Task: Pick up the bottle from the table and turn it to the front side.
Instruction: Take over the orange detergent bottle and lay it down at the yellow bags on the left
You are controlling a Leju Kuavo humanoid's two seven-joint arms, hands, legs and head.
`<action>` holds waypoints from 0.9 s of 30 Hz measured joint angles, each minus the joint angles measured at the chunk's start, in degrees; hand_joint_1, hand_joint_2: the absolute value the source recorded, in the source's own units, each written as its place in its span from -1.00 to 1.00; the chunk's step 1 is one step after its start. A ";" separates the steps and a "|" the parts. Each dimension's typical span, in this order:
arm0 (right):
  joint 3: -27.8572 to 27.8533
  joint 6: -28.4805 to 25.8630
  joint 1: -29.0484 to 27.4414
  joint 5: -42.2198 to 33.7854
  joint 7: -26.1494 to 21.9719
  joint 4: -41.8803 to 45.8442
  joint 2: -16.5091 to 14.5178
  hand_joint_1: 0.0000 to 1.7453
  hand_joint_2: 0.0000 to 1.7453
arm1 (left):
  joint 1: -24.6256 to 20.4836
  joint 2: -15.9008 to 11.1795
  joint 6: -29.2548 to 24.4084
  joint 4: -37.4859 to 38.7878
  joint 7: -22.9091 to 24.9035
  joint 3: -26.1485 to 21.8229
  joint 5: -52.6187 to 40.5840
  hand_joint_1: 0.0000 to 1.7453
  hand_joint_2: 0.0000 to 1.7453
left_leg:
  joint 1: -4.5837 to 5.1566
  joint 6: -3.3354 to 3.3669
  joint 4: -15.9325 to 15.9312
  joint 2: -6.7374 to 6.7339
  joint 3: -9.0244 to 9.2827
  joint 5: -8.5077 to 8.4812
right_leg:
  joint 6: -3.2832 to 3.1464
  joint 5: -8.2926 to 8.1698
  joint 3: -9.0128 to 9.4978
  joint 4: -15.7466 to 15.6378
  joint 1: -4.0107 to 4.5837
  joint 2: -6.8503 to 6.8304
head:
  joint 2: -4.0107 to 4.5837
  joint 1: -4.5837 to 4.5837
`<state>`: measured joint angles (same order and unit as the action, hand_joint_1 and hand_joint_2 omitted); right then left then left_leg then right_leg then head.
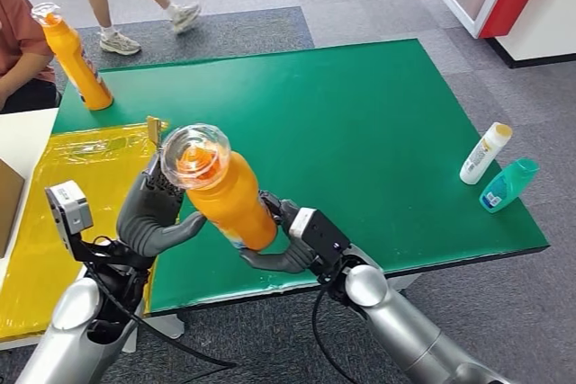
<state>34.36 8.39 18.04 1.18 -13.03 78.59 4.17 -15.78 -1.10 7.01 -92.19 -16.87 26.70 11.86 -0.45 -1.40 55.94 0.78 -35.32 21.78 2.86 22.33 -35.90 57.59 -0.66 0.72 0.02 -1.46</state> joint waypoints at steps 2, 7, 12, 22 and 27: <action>0.17 -0.14 0.12 -0.01 0.00 -0.08 0.00 1.00 1.00 | -0.07 0.06 0.34 -0.02 0.02 0.48 0.56 -1.00 1.00 | 0.00 0.00 0.00 0.00 0.00 0.00 | 0.00 0.00 0.00 0.00 0.00 0.00 | 0.00 0.00; 0.39 -0.67 1.02 -0.25 0.11 -0.70 0.00 1.00 1.00 | -0.20 0.05 3.26 -0.41 0.38 2.52 2.96 -1.00 1.00 | 0.00 0.00 0.00 0.00 0.00 0.00 | 0.00 0.00 0.01 0.00 0.00 0.00 | 0.00 -0.01; 0.40 -0.82 1.54 -0.52 0.03 -1.79 0.00 1.00 1.00 | 0.16 -0.24 5.61 -1.13 0.52 4.89 3.96 -1.00 1.00 | 0.00 0.00 0.00 0.00 -0.01 0.00 | 0.00 0.00 0.00 0.00 0.00 0.00 | 0.00 0.01; 0.78 -0.44 1.54 -0.06 -0.22 -2.68 0.00 1.00 1.00 | 0.07 -0.83 4.92 -1.43 0.60 5.56 3.40 -1.00 1.00 | 0.00 0.00 0.00 0.00 -0.01 0.00 | 0.00 0.00 -0.01 0.00 0.00 0.00 | 0.00 0.00; 1.32 -0.11 1.50 1.68 0.50 -3.10 0.00 1.00 1.00 | -0.04 -0.84 2.80 -1.43 0.77 5.56 1.34 -1.00 1.00 | 0.00 0.00 0.00 0.00 -0.01 0.00 | 0.00 0.00 -0.01 0.00 0.00 0.00 | 0.00 0.00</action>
<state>35.68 8.28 19.54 2.86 -12.53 75.49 4.17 -15.81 -1.94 9.81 -93.61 -16.10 32.27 13.21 -0.45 -1.40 55.94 0.78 -35.33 21.78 2.86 22.32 -35.91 57.59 -0.66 0.72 0.02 -1.46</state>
